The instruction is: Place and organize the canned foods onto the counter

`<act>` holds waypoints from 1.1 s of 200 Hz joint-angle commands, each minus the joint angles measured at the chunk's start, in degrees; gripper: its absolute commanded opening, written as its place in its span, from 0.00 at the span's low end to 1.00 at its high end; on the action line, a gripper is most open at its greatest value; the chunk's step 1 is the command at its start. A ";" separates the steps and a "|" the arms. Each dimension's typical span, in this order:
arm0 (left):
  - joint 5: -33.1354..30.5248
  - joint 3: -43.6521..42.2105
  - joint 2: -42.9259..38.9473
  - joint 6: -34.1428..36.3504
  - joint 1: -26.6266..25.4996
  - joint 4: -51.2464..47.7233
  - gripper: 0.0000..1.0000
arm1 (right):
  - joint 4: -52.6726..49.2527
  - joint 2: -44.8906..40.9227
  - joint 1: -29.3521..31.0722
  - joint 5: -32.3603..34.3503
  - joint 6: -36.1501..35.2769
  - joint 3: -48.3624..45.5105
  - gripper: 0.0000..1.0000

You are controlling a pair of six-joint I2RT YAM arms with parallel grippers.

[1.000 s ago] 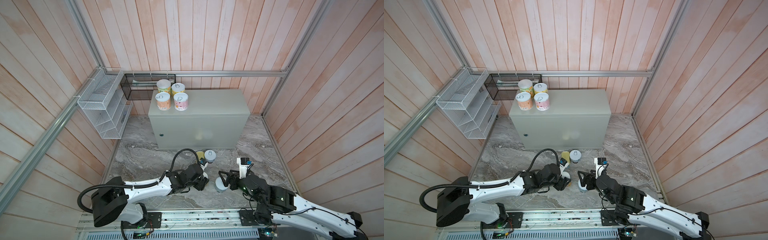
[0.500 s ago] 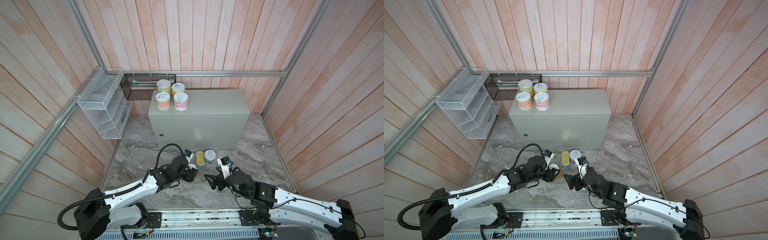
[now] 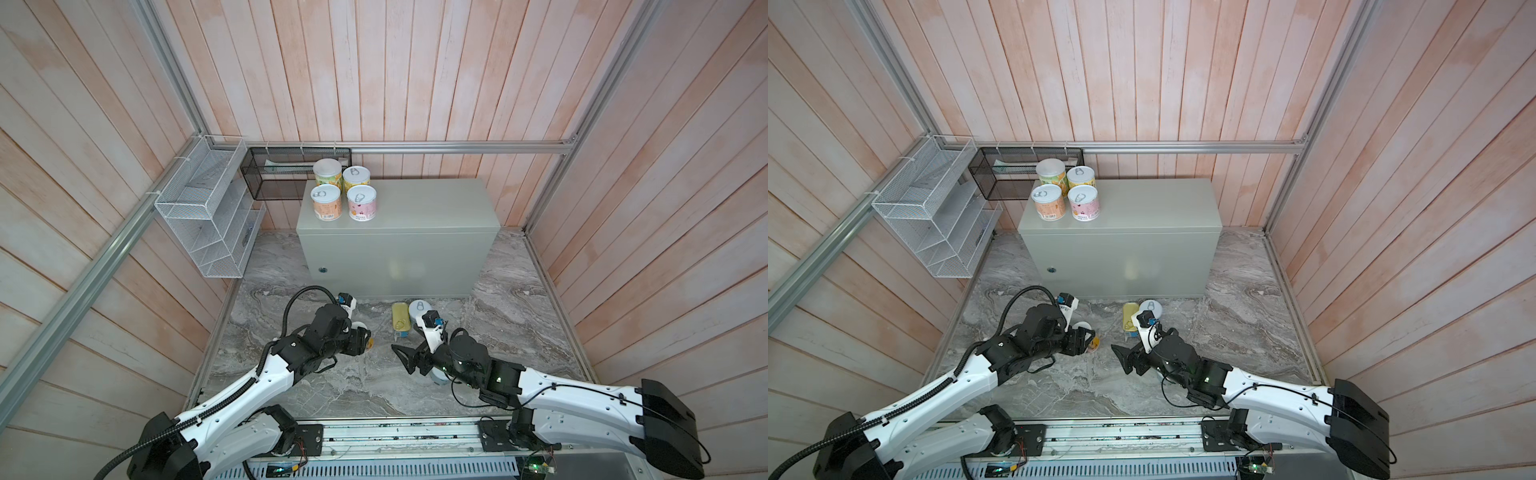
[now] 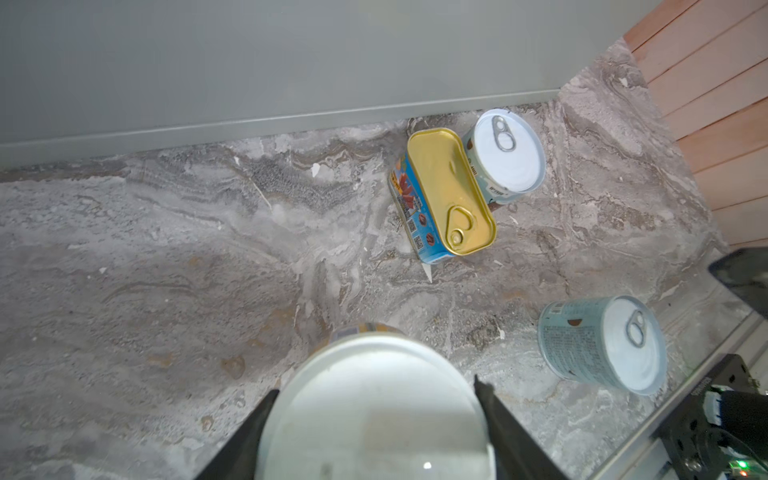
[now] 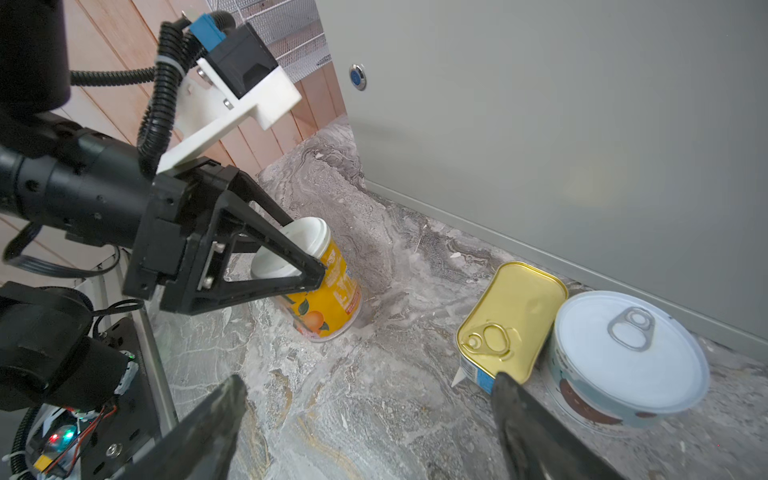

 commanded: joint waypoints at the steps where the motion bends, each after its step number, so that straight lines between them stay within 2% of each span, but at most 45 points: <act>1: 4.85 2.00 -1.35 0.79 3.12 -1.96 0.58 | 7.42 3.20 -0.59 -2.46 -3.69 -0.01 0.92; 17: 7.32 2.47 -1.65 0.91 5.30 -2.46 0.57 | 9.64 5.84 -1.33 -4.15 -4.71 0.59 0.92; 58: 12.72 5.30 -0.64 1.59 8.97 -4.21 0.58 | 18.93 10.74 -6.94 -14.13 -3.25 -0.30 0.92; 87: 14.30 7.41 1.13 2.60 9.30 -5.63 0.58 | 17.35 14.70 -7.06 -14.85 -7.15 3.83 0.92; 124: 14.50 8.38 1.14 3.30 9.50 -6.49 0.58 | 15.51 20.58 -7.05 -22.82 -8.59 8.94 0.91; 157: 15.46 9.23 0.77 3.78 9.70 -6.95 0.58 | 18.06 23.82 -7.06 -25.42 -6.23 9.78 0.90; 189: 19.03 12.29 2.49 4.84 9.76 -8.73 0.58 | 18.98 27.40 -7.08 -28.15 -5.16 12.57 0.90; 220: 21.72 13.39 3.14 5.61 9.85 -9.15 0.58 | 18.99 29.61 -6.97 -27.71 -5.12 14.15 0.89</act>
